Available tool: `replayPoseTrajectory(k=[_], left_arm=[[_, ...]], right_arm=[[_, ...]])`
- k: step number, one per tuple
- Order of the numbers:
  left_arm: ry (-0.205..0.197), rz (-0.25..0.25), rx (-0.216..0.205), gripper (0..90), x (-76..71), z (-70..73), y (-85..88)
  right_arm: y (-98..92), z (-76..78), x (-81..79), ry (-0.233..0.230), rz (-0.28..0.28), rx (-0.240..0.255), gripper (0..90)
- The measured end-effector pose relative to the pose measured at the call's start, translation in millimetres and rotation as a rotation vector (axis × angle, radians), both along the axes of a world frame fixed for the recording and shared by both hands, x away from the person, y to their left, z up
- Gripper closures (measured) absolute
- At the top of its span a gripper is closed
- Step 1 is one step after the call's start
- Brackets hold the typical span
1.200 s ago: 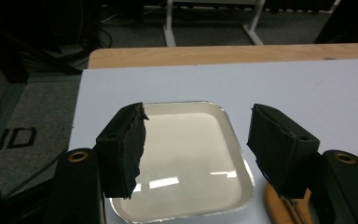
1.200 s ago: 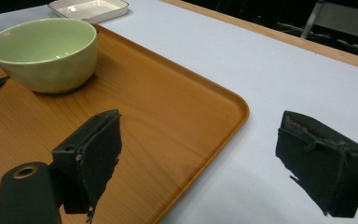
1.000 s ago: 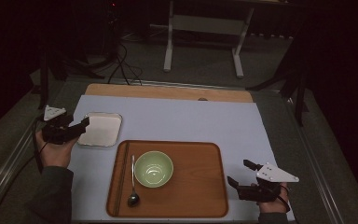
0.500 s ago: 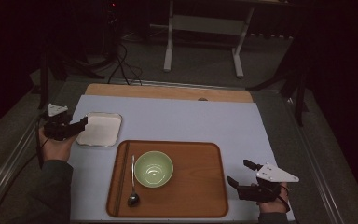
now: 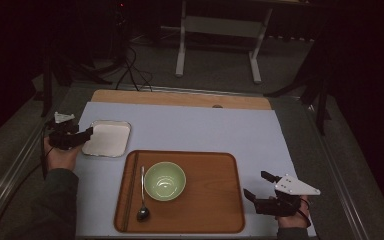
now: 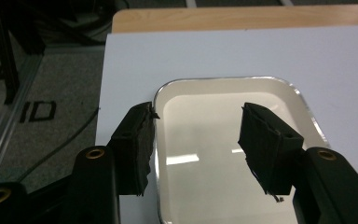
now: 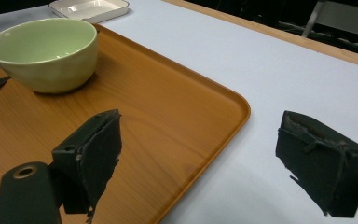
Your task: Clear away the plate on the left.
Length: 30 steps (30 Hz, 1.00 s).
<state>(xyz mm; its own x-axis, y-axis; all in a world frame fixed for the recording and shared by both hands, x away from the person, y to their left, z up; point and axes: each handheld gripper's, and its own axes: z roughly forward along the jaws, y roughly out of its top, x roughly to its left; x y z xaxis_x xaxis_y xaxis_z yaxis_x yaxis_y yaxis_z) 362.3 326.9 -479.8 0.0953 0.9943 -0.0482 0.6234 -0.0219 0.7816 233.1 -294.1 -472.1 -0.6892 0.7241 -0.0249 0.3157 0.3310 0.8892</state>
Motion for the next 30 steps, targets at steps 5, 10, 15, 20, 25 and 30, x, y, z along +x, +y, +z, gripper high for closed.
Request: replayPoseTrajectory(k=[5,10,15,20,25,30], left_arm=[[0.078,0.037,0.028,48.6,7.7,-14.0,4.9],[0.134,0.046,0.028,52.9,11.1,-25.2,8.5],[0.169,0.078,-0.001,64.0,15.6,-32.7,9.4],[0.207,0.100,0.001,68.4,19.6,-39.3,10.5],[0.239,0.109,-0.027,73.3,22.9,-45.7,14.1],[0.244,0.107,-0.086,73.3,22.9,-46.8,17.9]], right_arm=[[0.1,-0.2,0.0,0.002,0.001,0.000,13.8],[-0.1,-0.3,0.1,0.003,0.001,0.000,13.8],[0.8,-1.1,0.7,0.005,0.005,-0.004,13.8],[0.6,-0.9,0.2,0.004,0.006,-0.001,13.8],[0.0,-1.0,0.4,0.006,0.003,-0.002,13.8],[0.2,-1.3,0.6,0.010,0.004,-0.002,13.8]])
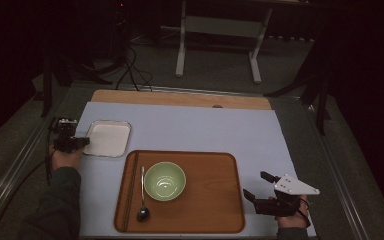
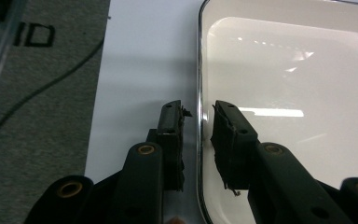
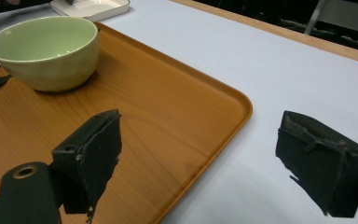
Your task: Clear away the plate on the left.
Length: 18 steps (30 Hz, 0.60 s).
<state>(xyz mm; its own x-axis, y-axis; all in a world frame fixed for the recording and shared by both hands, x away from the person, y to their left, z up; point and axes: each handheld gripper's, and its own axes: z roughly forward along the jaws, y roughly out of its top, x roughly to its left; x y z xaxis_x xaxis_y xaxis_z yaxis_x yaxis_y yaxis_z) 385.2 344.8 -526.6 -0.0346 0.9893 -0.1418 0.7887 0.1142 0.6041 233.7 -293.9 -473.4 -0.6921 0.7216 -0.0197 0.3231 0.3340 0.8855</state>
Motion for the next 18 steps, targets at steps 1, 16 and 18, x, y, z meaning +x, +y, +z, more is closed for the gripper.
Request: replayPoseTrajectory(k=[1,16,18], left_arm=[[0.005,0.002,-0.038,73.2,-0.1,-0.7,2.6],[0.048,-0.003,-0.080,85.5,0.6,2.8,6.0],[0.054,0.000,-0.078,85.6,0.9,3.4,5.2]], right_arm=[[0.3,-0.2,0.0,0.002,0.001,-0.001,13.8],[-0.2,-0.5,0.4,0.005,-0.004,0.000,13.8],[-0.2,-0.5,0.3,0.005,-0.005,0.000,13.8]])
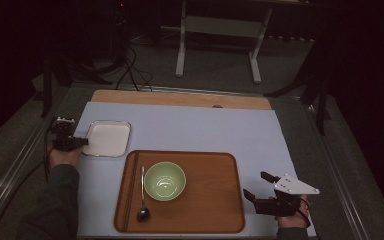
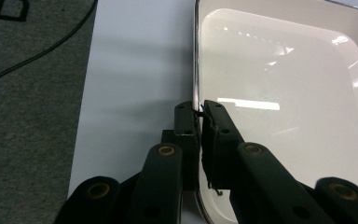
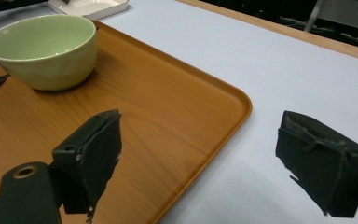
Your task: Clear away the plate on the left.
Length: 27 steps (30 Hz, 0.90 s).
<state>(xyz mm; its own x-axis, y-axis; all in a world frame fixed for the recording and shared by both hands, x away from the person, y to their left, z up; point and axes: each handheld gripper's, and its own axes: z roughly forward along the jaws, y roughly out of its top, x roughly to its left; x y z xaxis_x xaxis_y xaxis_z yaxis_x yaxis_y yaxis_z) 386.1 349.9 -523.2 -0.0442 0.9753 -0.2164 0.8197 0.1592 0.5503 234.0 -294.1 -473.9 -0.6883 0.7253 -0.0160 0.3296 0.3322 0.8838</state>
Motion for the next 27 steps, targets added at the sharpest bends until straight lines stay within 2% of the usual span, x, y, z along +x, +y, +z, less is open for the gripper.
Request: replayPoseTrajectory(k=[6,9,11,12,13,22,23,27], left_arm=[[0.010,0.009,-0.028,87.0,-1.2,1.4,0.9],[-0.012,0.023,-0.083,88.1,-4.0,3.2,4.6],[-0.025,0.026,-0.110,88.8,-5.8,6.1,6.3],[-0.025,0.026,-0.110,88.9,-5.8,6.1,6.3],[-0.033,0.034,-0.132,88.9,-6.8,7.4,7.1],[-0.029,0.057,-0.169,89.0,-7.2,7.0,7.4],[-0.037,0.063,-0.188,89.0,-7.4,8.0,7.9],[-0.055,0.070,-0.213,89.0,-8.2,10.7,8.7]], right_arm=[[-0.1,0.1,-0.1,-0.001,-0.001,0.000,13.8],[-0.4,0.4,-0.5,-0.003,-0.002,0.002,13.8],[-0.5,0.2,-0.3,-0.001,-0.004,0.002,13.8],[-0.5,0.2,-0.3,-0.001,-0.004,0.002,13.8],[0.0,0.4,-0.4,-0.001,-0.001,0.001,13.8],[-0.3,0.6,-0.6,-0.003,-0.001,0.000,13.8],[-0.3,0.6,-0.6,-0.003,-0.001,0.001,13.8],[-0.4,0.7,-0.8,-0.003,-0.002,0.004,13.8]])
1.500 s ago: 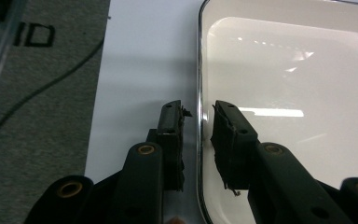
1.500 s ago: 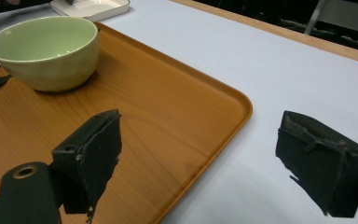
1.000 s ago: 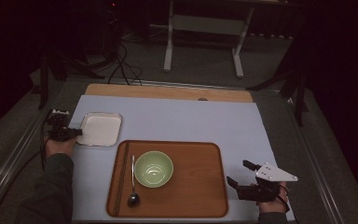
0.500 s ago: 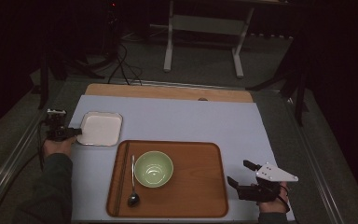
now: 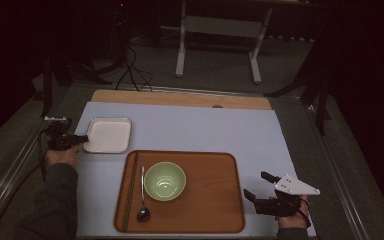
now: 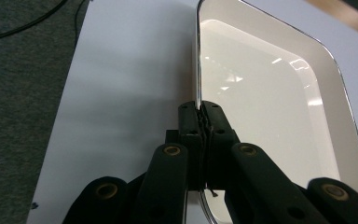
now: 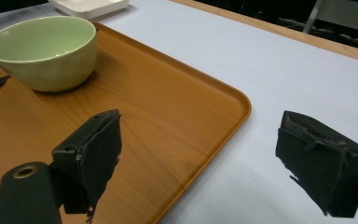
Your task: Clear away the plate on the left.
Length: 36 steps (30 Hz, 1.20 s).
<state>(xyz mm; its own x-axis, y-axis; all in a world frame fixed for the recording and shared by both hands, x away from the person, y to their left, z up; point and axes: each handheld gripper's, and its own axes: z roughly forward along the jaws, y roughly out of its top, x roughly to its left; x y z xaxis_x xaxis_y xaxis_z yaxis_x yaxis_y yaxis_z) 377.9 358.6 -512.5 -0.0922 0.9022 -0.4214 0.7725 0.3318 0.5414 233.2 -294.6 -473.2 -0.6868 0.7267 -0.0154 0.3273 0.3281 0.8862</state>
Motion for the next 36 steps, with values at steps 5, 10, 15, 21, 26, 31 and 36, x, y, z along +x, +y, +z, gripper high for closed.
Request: replayPoseTrajectory(k=[5,10,15,21,26,31,36], left_arm=[[-0.011,0.003,-0.006,88.9,-1.3,2.9,1.1],[-0.036,0.007,-0.013,89.0,-3.2,10.1,4.3],[-0.070,0.004,-0.024,88.9,-4.8,20.2,5.6],[-0.105,-0.017,-0.012,88.9,-5.0,35.4,2.6],[-0.143,-0.053,0.004,88.9,-4.4,53.4,-1.9],[-0.168,-0.073,0.012,88.9,-4.4,64.8,-5.6],[-0.195,-0.107,0.017,88.9,-4.9,75.3,-11.3]], right_arm=[[0.0,0.2,-0.2,0.000,-0.001,0.000,13.8],[0.1,0.1,0.1,0.000,0.000,-0.002,13.8],[0.3,0.2,0.0,0.000,0.001,-0.001,13.8],[0.1,0.2,-0.1,0.000,0.000,0.001,13.8],[-0.2,0.1,0.2,0.000,-0.001,0.002,13.8],[-0.2,0.1,0.2,0.001,-0.002,0.002,13.8],[-0.5,0.4,0.1,-0.001,-0.005,0.002,13.8]])
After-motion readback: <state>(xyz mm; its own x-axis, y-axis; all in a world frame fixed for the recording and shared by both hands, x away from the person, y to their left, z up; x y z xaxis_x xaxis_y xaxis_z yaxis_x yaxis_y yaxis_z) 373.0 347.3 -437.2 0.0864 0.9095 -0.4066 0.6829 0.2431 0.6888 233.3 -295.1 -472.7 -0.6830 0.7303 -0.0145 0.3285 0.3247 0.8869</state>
